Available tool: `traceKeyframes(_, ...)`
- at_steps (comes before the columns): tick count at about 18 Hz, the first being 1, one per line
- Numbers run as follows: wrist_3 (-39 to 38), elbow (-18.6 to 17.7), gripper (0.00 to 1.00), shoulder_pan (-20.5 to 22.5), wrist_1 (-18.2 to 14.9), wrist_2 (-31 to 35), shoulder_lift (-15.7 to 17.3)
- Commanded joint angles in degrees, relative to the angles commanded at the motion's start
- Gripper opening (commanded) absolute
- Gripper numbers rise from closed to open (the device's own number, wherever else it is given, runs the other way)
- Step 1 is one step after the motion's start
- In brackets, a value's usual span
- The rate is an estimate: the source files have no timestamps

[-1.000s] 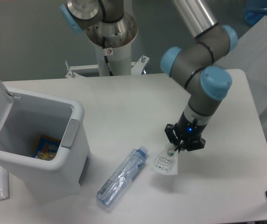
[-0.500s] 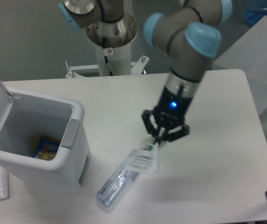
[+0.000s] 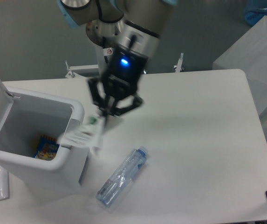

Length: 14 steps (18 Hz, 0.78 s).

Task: Place the trash in the trash can
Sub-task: 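Carry the wrapper over the white trash bin and open the gripper, then move the open gripper back down to the clear water bottle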

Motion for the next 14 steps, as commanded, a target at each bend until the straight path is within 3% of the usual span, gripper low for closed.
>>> traceKeyframes(2, 0.09, -1.58, 0.00, -2.64, 0.26, 0.17, 0.79)
traceKeyframes(3, 0.00, -1.85, 0.06, -3.61, 0.26, 0.18, 0.88)
traceKeyframes(4, 0.00, -2.20, 0.35, -4.40, 0.26, 0.18, 0.88)
traceKeyframes(5, 0.17, -2.47, 0.77, -5.02, 0.26, 0.18, 0.88)
traceKeyframes(6, 0.09, -2.56, 1.00, -5.11, 0.26, 0.18, 0.80)
traceKeyframes(14, -0.17, -3.52, 1.00, -4.33, 0.87, 0.18, 1.06)
